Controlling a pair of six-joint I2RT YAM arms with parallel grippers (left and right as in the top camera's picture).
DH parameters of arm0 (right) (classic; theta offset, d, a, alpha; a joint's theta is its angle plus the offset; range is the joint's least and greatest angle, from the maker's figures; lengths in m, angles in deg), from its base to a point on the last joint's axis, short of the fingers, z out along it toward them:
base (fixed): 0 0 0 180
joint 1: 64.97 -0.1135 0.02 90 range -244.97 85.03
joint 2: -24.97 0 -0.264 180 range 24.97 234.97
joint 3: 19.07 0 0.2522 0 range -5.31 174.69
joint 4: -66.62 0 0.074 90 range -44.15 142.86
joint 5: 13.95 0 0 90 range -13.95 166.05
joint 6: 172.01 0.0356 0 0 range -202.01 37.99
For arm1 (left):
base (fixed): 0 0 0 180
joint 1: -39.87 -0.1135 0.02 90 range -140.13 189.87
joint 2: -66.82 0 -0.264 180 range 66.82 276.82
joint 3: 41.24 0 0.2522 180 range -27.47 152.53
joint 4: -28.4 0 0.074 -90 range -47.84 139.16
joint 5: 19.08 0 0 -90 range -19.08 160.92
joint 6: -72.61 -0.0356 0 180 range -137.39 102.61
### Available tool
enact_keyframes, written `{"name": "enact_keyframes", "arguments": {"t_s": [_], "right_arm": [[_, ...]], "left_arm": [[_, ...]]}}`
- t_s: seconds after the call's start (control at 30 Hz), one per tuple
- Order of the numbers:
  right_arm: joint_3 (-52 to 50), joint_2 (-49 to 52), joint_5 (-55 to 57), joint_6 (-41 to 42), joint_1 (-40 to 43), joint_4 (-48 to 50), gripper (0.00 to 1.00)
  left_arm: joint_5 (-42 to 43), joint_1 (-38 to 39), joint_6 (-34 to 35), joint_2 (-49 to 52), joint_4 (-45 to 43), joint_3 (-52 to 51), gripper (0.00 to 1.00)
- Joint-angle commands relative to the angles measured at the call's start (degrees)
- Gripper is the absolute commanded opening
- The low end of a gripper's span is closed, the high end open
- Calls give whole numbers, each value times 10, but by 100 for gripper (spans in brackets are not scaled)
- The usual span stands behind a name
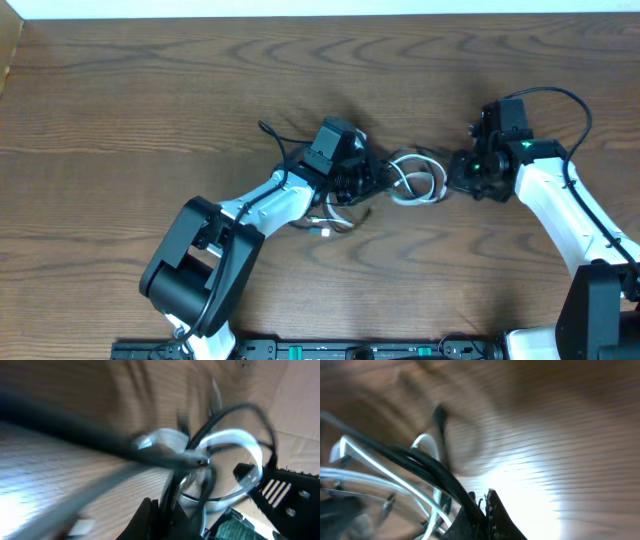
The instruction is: Untangle cables
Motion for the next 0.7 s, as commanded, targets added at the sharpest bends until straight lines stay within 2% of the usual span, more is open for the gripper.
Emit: {"name": "enact_keyframes", "arguments": {"t_s": [0.0, 0.3, 0.37, 0.47, 0.5, 0.53, 0.57, 0.6, 0.67], "right_arm": [[3, -10, 135, 0, 8, 4, 1], [3, -9, 86, -48, 8, 28, 1], [3, -3, 56, -90, 8, 43, 1], [3, 2, 17, -131, 8, 50, 1], [3, 4, 1, -146, 8, 54, 8], [3, 4, -23, -161, 8, 56, 25], [3, 4, -54, -175, 8, 58, 52], [3, 3, -80, -181, 8, 61, 72], [5, 3, -131, -186, 9, 64, 94]], "left_arm": [[15, -36, -28, -10, 7, 3, 7], [211, -91, -142, -81, 2, 3, 8], [340, -120, -214, -97, -30, 3, 7], [431, -138, -255, -98, -54, 3, 7], [454, -145, -264, -98, -59, 3, 7], [471, -150, -271, -98, -60, 3, 7], [488, -154, -278, -98, -62, 3, 7], [500, -157, -278, -98, -65, 3, 7], [515, -163, -277, -98, -71, 3, 7]]}}
